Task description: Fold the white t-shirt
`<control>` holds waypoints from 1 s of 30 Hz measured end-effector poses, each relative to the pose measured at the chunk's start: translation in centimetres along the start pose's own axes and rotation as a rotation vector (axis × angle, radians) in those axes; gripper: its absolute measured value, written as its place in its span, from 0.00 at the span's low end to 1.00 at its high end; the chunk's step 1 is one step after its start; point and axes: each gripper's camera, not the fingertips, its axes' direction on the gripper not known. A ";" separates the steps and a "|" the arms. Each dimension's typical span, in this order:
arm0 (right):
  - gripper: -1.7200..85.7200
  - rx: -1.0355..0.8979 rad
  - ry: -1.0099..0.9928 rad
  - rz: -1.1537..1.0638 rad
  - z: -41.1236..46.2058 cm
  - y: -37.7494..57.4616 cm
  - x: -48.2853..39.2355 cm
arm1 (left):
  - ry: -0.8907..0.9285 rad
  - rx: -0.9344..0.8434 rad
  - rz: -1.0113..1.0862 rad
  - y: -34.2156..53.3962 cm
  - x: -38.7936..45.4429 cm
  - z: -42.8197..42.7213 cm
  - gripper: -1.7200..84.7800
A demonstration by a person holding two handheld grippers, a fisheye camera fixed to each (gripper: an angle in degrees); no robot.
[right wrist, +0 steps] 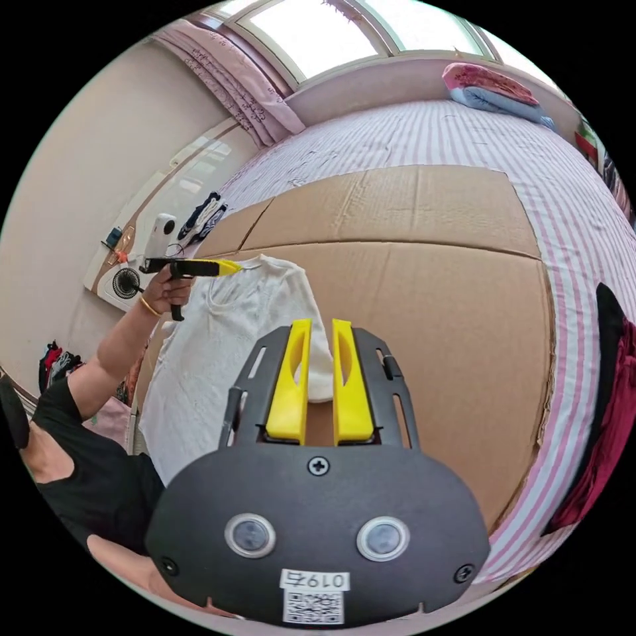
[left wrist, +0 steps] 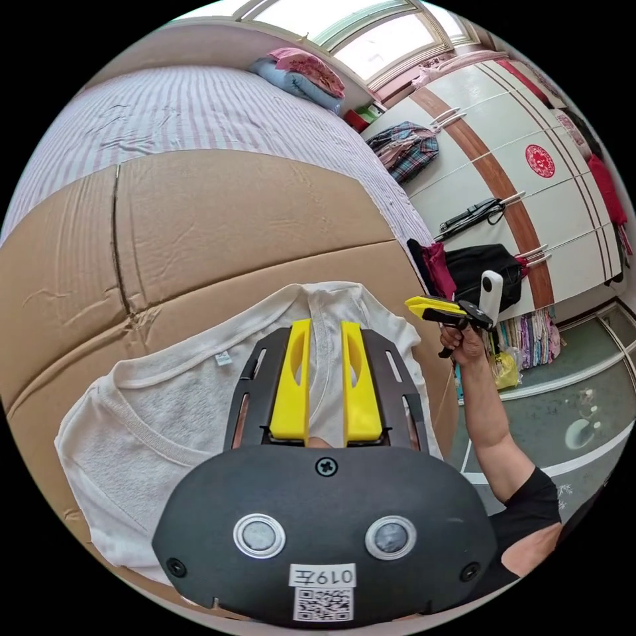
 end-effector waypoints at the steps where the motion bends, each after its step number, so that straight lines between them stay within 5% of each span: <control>1: 0.08 -0.001 0.003 -0.016 0.2 -0.3 -0.5 | -0.017 -0.006 -0.004 -0.8 0.4 0.8 0.10; 11: 0.09 -0.173 0.063 -0.138 5.6 -4.1 -7.2 | -0.070 -0.042 -0.068 -5.8 1.3 4.5 0.10; 30: 0.02 -0.128 0.082 -0.151 5.4 0.5 -12.1 | -0.094 -0.001 -0.101 -10.6 2.6 8.6 0.03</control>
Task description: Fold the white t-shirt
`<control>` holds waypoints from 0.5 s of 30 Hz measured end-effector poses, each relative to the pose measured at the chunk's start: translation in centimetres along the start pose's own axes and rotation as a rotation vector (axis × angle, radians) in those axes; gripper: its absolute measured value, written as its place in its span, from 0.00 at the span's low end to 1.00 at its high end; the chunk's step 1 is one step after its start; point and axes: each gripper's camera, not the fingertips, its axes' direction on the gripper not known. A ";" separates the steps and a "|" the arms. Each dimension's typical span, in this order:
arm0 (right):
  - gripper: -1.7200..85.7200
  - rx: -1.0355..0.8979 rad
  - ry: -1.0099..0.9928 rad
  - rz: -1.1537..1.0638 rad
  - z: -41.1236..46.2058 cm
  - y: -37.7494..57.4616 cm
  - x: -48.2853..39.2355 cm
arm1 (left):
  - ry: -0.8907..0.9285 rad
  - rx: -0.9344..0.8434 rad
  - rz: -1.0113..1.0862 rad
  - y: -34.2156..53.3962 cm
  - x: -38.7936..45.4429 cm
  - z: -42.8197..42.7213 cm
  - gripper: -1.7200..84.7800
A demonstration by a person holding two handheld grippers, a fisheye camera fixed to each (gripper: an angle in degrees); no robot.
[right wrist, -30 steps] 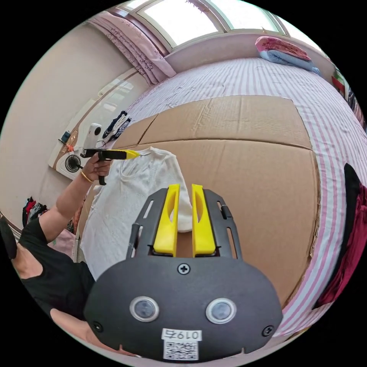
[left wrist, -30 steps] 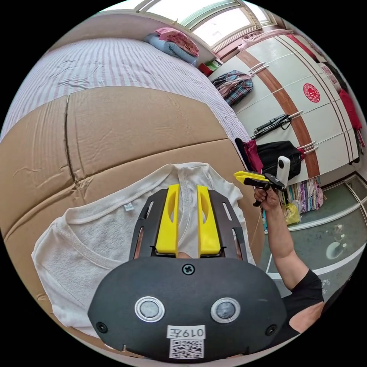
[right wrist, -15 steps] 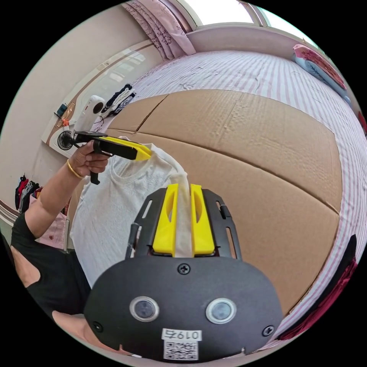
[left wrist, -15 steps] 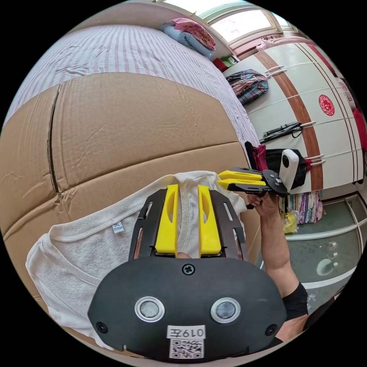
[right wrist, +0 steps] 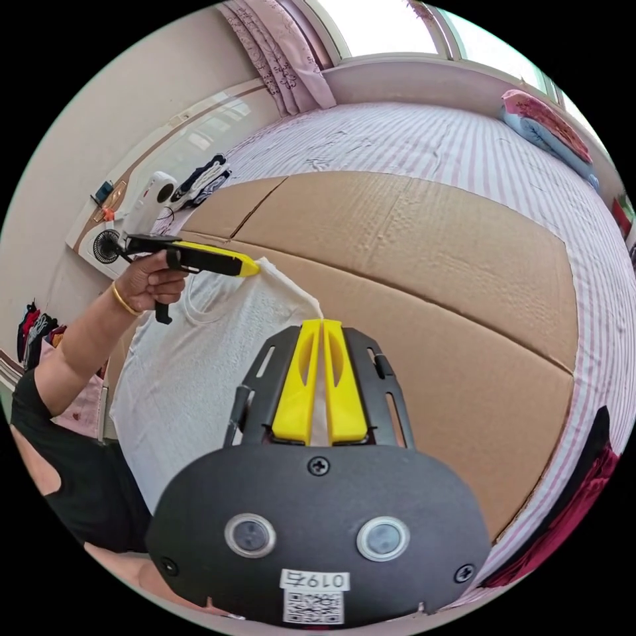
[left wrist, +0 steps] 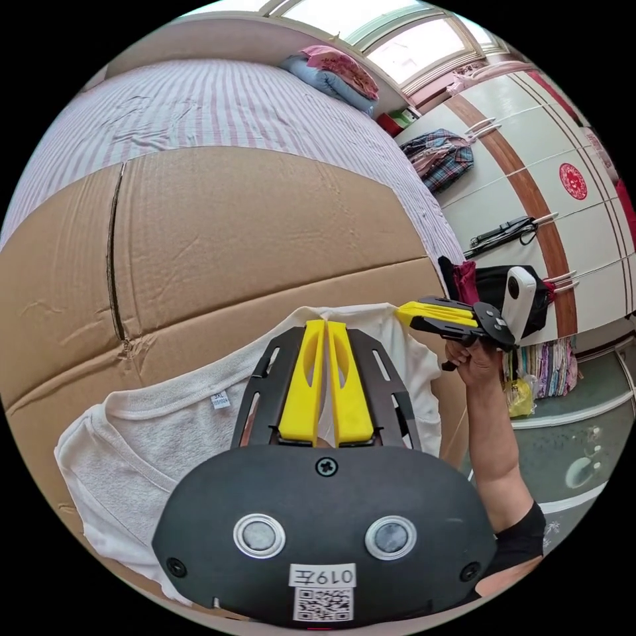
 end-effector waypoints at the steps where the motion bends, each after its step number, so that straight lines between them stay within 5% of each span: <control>1: 0.03 -0.007 0.000 0.003 0.2 0.1 -0.1 | -0.014 -0.011 -0.002 -0.2 0.3 0.6 0.03; 15: 0.10 -0.002 0.003 0.180 -3.1 12.8 -0.5 | -0.015 -0.036 0.005 -1.7 2.3 4.2 0.04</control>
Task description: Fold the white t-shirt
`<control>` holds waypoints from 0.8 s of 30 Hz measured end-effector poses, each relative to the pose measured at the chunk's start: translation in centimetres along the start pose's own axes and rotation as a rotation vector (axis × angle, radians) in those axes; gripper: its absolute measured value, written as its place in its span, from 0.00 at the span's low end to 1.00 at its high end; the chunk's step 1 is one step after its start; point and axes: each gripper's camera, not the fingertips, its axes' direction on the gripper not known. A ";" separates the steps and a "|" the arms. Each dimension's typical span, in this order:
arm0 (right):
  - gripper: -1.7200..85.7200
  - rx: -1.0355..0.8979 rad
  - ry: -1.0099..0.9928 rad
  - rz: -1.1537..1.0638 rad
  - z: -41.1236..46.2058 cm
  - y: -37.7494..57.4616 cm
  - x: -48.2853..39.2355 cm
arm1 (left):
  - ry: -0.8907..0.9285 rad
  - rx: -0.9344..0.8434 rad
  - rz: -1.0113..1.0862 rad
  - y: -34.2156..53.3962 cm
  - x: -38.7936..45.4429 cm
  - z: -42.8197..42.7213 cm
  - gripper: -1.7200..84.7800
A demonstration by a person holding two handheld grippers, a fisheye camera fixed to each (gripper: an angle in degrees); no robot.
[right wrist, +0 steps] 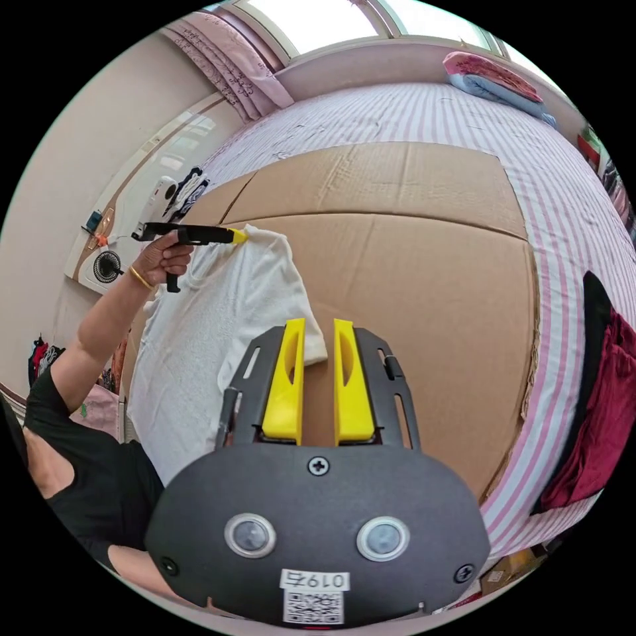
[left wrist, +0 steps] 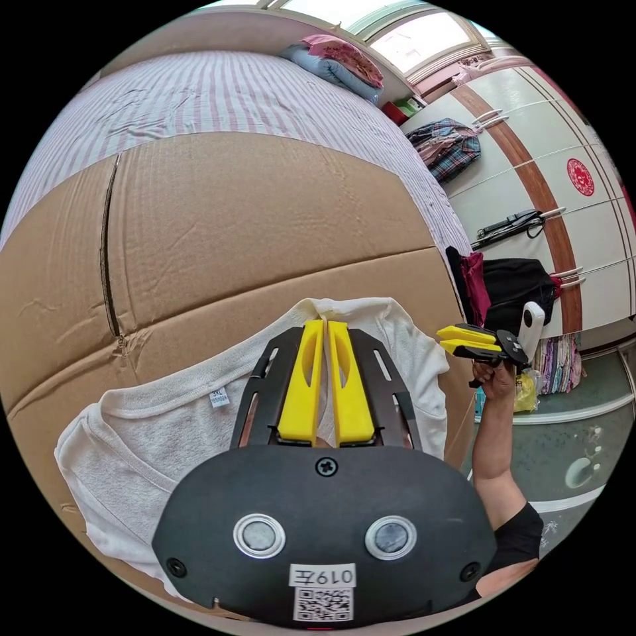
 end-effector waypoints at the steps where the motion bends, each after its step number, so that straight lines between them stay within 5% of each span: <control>1: 0.10 0.001 0.010 0.010 0.1 0.5 0.0 | -0.001 0.000 -0.002 -0.1 0.2 0.3 0.04; 24: 0.02 0.129 0.281 -0.005 5.4 8.5 -6.9 | -0.042 -0.010 0.014 1.7 4.7 5.9 0.06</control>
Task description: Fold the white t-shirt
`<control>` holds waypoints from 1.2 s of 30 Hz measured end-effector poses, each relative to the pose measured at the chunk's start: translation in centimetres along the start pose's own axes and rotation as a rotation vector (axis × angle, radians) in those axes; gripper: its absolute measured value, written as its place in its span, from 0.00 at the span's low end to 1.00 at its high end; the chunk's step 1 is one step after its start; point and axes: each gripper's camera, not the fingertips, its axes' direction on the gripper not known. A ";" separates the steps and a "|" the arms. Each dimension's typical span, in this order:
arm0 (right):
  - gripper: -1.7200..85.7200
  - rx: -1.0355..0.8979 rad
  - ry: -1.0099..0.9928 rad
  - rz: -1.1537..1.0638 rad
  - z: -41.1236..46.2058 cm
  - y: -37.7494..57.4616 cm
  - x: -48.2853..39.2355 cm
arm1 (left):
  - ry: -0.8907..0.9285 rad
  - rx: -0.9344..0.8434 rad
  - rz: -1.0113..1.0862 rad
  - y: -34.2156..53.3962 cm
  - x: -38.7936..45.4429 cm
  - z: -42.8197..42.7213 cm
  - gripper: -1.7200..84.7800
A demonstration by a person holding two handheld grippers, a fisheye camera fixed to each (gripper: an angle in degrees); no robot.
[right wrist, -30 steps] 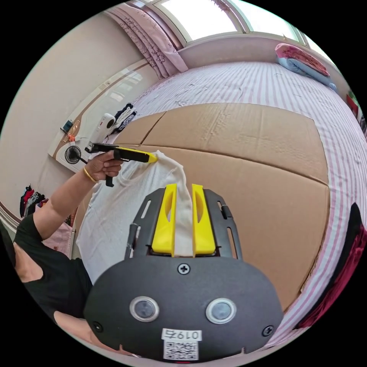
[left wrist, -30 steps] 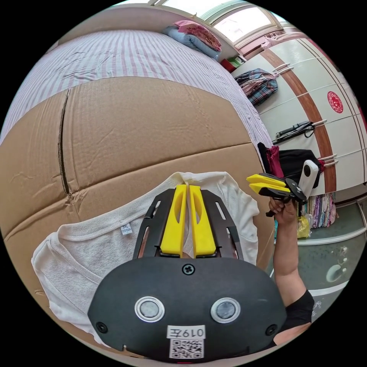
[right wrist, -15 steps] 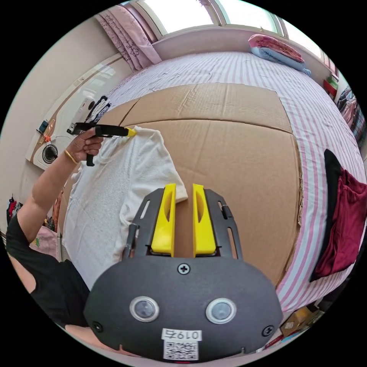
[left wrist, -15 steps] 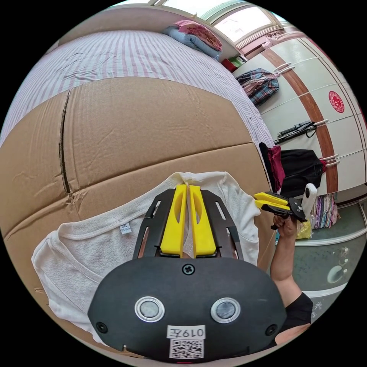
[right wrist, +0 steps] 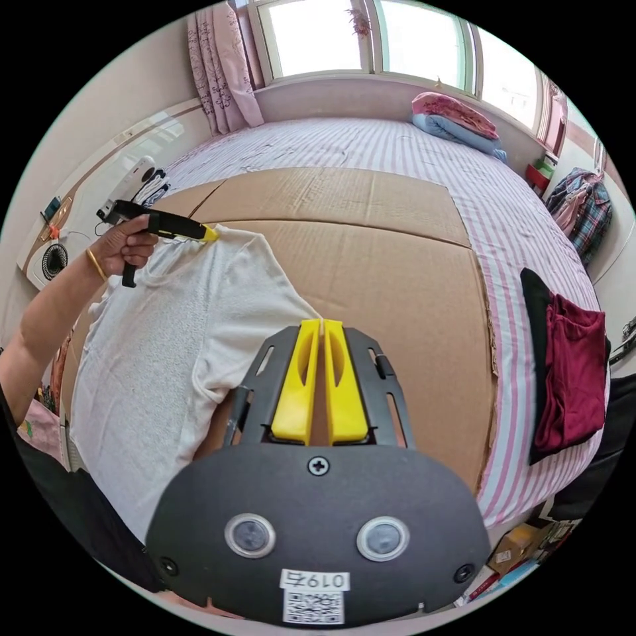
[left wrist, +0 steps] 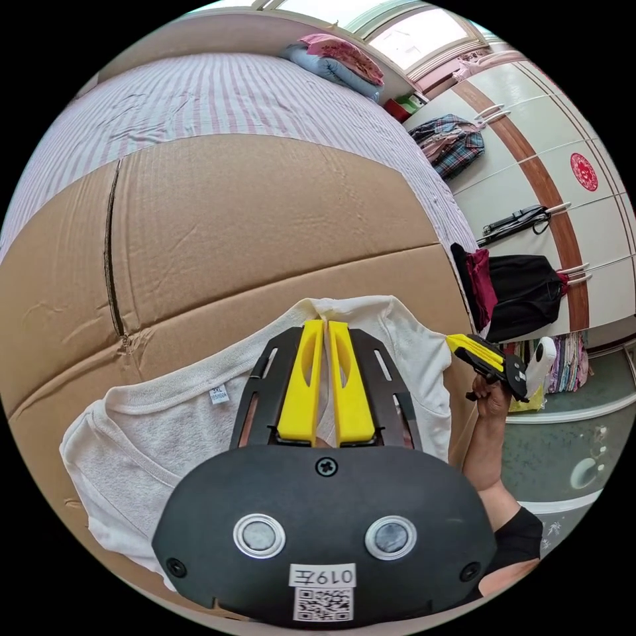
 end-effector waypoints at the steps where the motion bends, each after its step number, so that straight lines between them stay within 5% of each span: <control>1: 0.02 -0.010 -0.013 0.000 0.3 0.1 0.1 | -0.011 -0.012 0.013 0.2 0.5 0.2 0.07; 8: 0.02 -0.005 -0.055 0.020 0.5 1.8 0.6 | -0.167 -0.060 0.147 1.8 3.5 -0.8 0.10; 13: 0.02 -0.005 -0.103 0.043 0.3 2.8 1.6 | -0.037 0.078 0.564 4.2 9.9 -0.7 0.13; 19: 0.02 -0.006 -0.079 0.031 -0.2 3.7 1.8 | -0.243 -0.082 0.819 4.7 16.1 7.1 0.13; 30: 0.02 -0.005 -0.055 0.018 -2.0 5.1 3.6 | -0.311 -0.228 0.858 6.7 17.4 13.2 0.07; 36: 0.02 0.047 0.017 0.022 -4.0 5.8 5.1 | -0.264 -0.105 0.790 8.9 16.6 12.9 0.05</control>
